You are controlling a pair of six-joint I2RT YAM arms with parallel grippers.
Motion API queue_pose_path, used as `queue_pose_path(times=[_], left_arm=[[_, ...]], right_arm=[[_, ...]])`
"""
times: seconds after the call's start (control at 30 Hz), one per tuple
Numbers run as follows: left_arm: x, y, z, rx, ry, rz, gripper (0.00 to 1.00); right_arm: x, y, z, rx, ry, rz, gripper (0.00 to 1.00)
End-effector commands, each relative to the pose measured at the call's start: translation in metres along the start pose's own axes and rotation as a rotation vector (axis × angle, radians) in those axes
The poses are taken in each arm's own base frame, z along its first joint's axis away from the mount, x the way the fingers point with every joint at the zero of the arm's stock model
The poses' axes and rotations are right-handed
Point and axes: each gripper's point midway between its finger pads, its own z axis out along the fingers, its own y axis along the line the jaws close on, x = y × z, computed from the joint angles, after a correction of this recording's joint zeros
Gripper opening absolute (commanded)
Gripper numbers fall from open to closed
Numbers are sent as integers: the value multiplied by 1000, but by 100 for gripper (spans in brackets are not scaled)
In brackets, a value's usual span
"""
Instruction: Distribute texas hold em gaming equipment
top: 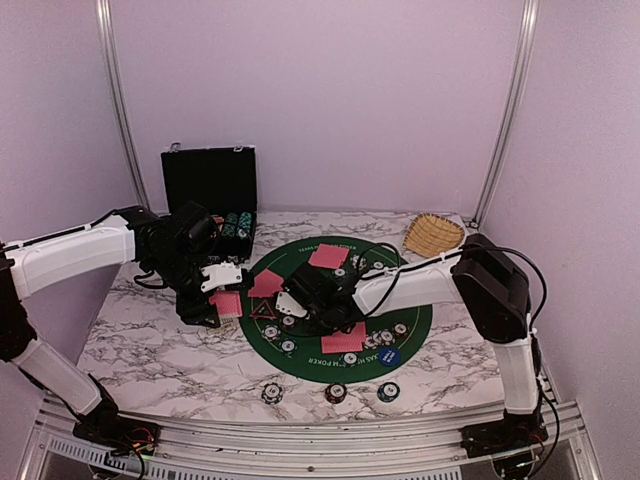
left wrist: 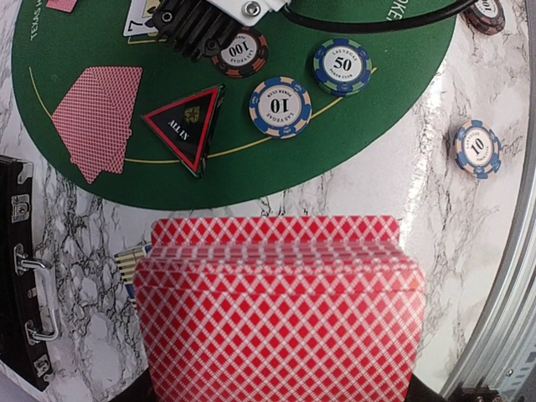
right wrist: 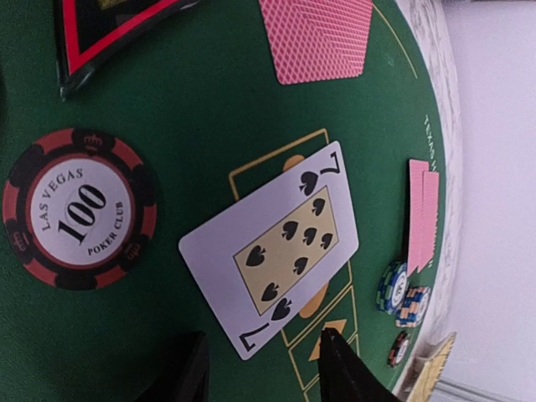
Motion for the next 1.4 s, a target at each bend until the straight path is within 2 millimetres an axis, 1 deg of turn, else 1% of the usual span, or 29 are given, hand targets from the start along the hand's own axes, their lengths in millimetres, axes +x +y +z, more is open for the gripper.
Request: queue_pose_path(times=[0.0, 0.07, 0.17, 0.3, 0.37, 0.43, 0.53, 0.7, 0.77, 0.93, 1.13, 1.3, 1.37], left_arm=[[-7, 2, -11, 0, -29, -9, 7], [-9, 3, -12, 0, -32, -11, 8], [-9, 3, -11, 4, -33, -15, 8], [-9, 1, -10, 10, -32, -17, 8], [-8, 0, -9, 12, -30, -17, 8], [-7, 0, -9, 12, -29, -15, 8], [-7, 0, -9, 14, -31, -15, 8], [-7, -1, -9, 20, -33, -16, 8], [-8, -1, -9, 20, -32, -15, 8], [-8, 0, -9, 17, -31, -17, 8], [-10, 1, -8, 21, -32, -21, 8], [-10, 1, -9, 18, -30, -21, 8], [-9, 1, -9, 17, -27, -18, 8]], right_arm=[[-4, 8, -13, -69, -30, 40, 53], [-5, 5, -17, -65, -40, 54, 58], [-7, -4, -22, -63, -54, 98, 61], [-12, -31, -29, -71, -101, 235, 63], [-10, -43, -30, -84, -118, 304, 63], [-7, -50, -29, -116, -129, 371, 62], [-5, -45, -27, -164, -141, 409, 62], [3, -24, -16, -221, -129, 442, 62], [4, -20, -12, -223, -128, 463, 62], [5, -19, -5, -205, -134, 516, 62], [7, -22, 5, -164, -120, 533, 61], [7, -15, 11, -182, -111, 525, 61], [7, -13, 10, -195, -115, 526, 62]])
